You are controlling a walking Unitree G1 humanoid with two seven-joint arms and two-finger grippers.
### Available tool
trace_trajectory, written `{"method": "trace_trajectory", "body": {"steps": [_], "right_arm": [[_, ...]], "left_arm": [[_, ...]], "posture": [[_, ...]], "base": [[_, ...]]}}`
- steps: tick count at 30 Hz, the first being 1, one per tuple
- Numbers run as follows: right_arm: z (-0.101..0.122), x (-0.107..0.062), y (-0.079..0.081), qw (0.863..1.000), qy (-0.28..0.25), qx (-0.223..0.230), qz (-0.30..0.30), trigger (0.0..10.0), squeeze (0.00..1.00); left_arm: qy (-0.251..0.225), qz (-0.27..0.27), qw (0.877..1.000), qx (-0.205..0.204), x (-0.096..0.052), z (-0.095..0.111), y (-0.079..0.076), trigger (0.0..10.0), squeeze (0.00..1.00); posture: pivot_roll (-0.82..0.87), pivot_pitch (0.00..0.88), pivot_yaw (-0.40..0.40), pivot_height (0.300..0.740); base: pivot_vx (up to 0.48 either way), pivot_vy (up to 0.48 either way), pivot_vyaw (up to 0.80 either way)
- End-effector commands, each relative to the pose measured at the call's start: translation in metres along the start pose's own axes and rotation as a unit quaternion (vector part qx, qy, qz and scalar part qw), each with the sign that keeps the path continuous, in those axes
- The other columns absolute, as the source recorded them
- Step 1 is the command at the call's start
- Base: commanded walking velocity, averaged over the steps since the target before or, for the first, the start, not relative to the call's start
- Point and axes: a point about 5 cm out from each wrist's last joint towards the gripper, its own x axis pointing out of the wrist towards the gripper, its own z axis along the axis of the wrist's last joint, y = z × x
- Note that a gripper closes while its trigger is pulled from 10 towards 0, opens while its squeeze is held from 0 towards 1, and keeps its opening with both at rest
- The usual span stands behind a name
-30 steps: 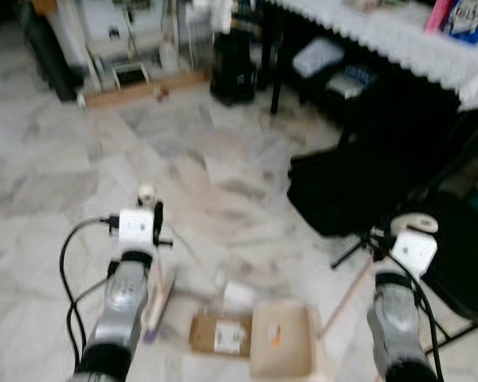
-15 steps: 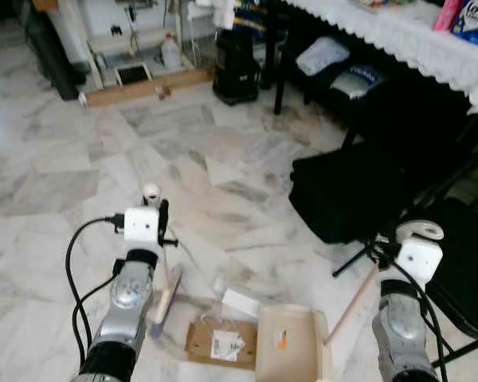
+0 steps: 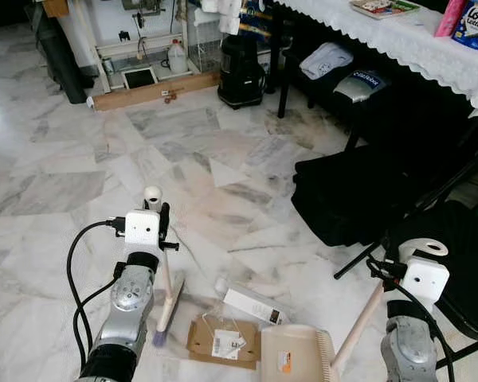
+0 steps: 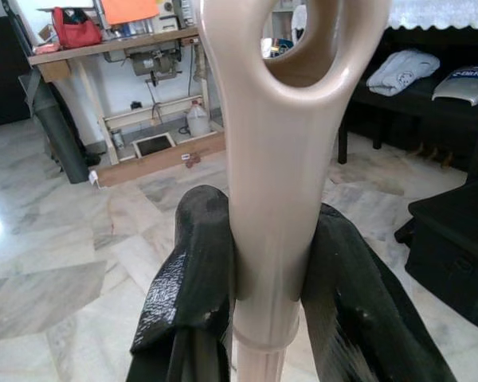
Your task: Sweep floor
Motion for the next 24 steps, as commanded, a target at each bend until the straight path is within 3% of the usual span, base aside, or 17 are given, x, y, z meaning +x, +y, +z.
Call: {"method": "trace_trajectory", "body": {"steps": [1, 13, 24], "right_arm": [[0.002, -0.001, -0.002, 1.0, 0.001, -0.004, 0.01, 10.0, 0.0], [-0.01, -0.009, -0.004, 0.999, 0.048, -0.021, 0.011, 10.0, 0.0], [-0.008, 0.006, 0.003, 0.998, 0.047, -0.052, -0.007, 10.0, 0.0]], "left_arm": [[-0.023, 0.0, 1.0, 0.0, 0.002, 0.008, 0.001, 10.0, 0.0], [-0.023, -0.008, 1.0, -0.004, 0.002, 0.008, -0.002, 10.0, 0.0], [-0.023, -0.003, 1.0, 0.001, -0.001, 0.007, 0.003, 10.0, 0.0]], "posture": [[-0.04, 0.108, 0.002, 0.74], [-0.05, 0.095, 0.004, 0.74], [-0.03, 0.125, 0.008, 0.74]], "base": [[0.0, 0.0, 0.0], [0.0, 0.0, 0.0], [0.0, 0.0, 0.0]]}}
